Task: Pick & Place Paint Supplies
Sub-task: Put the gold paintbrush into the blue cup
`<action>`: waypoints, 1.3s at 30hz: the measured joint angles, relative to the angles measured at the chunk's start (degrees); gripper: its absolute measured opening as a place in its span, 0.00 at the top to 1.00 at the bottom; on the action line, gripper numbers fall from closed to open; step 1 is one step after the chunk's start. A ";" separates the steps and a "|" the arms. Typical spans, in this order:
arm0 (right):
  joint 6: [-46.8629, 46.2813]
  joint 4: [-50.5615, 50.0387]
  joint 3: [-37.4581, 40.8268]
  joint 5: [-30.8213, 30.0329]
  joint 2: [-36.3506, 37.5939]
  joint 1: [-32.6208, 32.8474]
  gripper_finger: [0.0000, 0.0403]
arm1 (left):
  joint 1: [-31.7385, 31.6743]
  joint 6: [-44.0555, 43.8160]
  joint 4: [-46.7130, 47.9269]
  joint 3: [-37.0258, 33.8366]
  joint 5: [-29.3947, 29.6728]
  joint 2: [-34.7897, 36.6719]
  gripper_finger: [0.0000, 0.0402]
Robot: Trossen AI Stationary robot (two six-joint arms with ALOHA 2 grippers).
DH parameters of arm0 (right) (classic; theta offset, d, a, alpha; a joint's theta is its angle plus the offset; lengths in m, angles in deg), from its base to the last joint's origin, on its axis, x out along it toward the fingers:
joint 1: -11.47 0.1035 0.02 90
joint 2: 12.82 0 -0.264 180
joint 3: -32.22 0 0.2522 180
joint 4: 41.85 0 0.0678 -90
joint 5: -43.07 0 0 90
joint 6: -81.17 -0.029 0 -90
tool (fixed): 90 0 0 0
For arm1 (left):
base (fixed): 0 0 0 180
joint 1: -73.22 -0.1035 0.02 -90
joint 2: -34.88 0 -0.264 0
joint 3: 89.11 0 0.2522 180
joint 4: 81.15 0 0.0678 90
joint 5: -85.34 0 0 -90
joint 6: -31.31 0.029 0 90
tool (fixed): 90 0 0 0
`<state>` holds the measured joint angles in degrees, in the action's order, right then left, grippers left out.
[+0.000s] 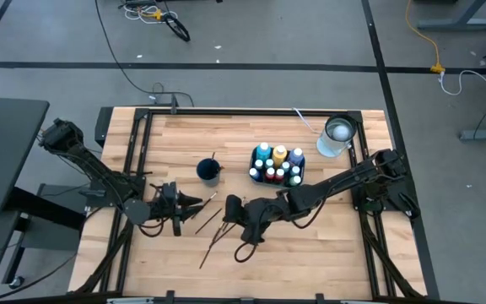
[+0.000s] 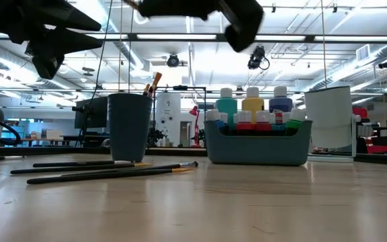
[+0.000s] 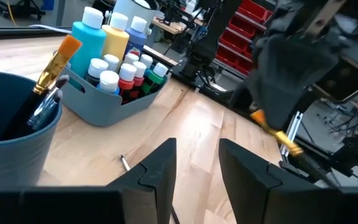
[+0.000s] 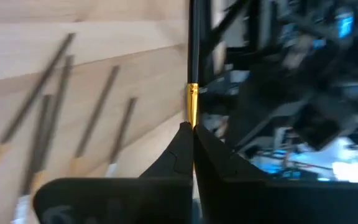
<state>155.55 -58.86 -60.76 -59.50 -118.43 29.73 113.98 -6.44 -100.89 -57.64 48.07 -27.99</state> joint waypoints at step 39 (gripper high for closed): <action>7.75 8.96 -0.02 4.49 -0.22 -3.55 1.00 | -10.27 -1.29 -11.01 0.09 -29.07 0.00 0.67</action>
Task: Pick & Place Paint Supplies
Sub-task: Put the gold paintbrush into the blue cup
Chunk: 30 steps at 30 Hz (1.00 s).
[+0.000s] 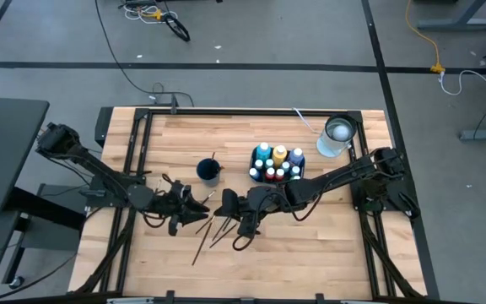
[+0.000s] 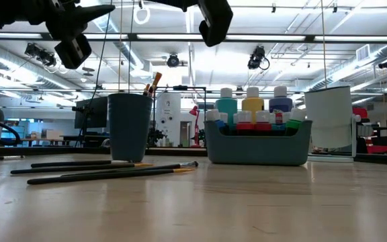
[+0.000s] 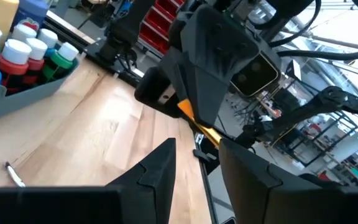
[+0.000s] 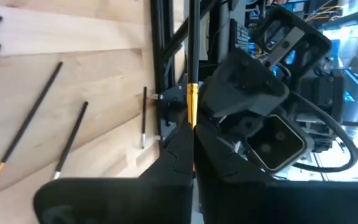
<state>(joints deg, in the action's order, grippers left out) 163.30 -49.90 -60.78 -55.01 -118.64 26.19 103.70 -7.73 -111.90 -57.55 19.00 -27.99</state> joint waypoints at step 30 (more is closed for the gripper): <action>18.54 2.21 0.02 -3.58 -0.09 -3.47 1.00 | -1.24 -5.07 0.01 0.00 1.74 0.00 0.67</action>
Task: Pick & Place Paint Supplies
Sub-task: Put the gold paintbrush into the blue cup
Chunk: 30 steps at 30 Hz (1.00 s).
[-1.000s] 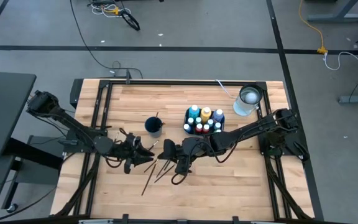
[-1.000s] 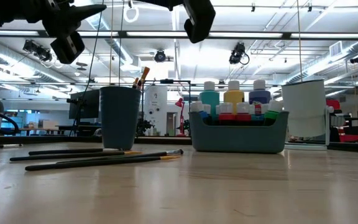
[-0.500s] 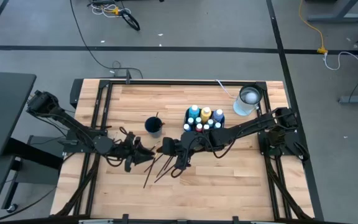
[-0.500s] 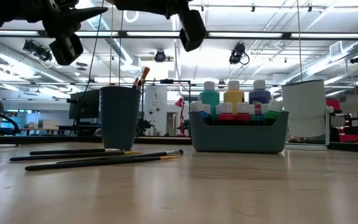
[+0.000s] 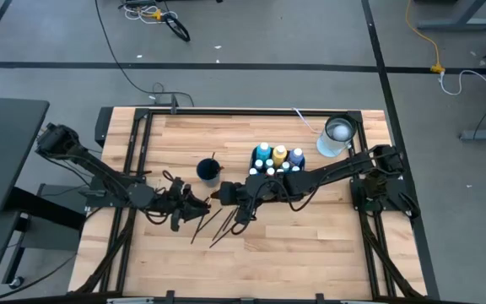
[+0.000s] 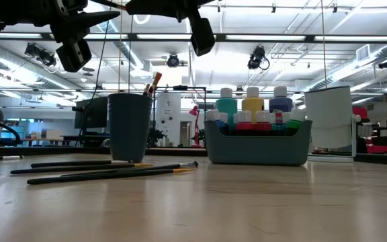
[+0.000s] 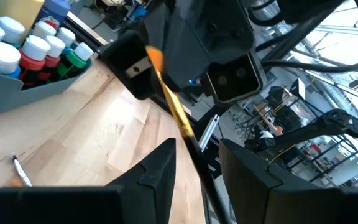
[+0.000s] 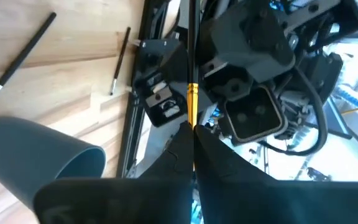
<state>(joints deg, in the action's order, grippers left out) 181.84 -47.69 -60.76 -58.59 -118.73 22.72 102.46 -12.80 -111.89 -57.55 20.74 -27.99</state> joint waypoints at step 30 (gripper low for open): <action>-24.24 0.61 -0.02 -8.01 0.04 2.36 0.86 | -0.75 10.11 1.26 -0.09 1.10 -0.02 0.95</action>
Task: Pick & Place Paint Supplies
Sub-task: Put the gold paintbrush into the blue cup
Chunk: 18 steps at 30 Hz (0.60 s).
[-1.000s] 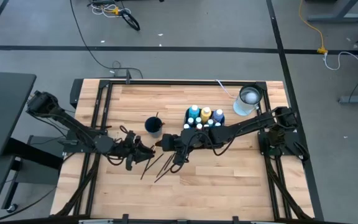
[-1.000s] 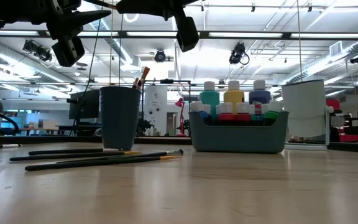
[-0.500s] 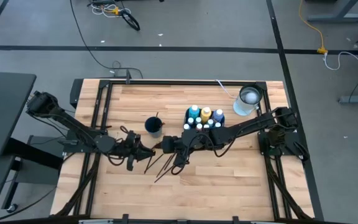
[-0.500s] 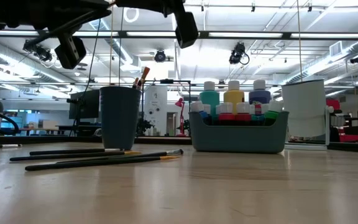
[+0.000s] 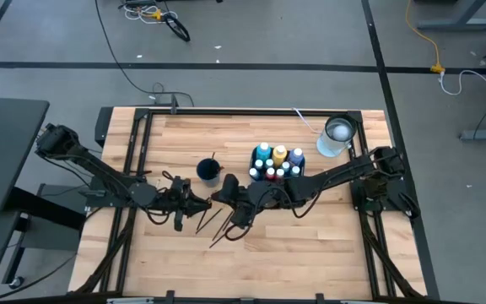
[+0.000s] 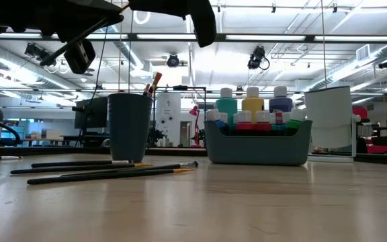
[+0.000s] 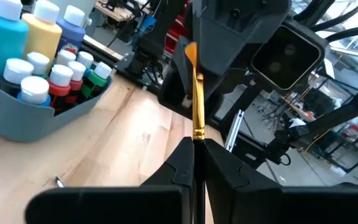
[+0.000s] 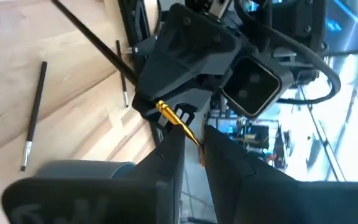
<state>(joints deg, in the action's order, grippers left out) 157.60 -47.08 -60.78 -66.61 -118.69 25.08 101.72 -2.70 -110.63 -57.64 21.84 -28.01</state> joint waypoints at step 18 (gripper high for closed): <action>-40.63 -14.35 6.53 -2.33 14.64 2.04 0.90 | 0.02 11.09 -1.34 2.97 1.52 0.83 0.94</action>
<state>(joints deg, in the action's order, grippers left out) 116.97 -61.43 -54.25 -68.93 -104.05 27.12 101.74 8.39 -111.97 -54.67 23.36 -27.18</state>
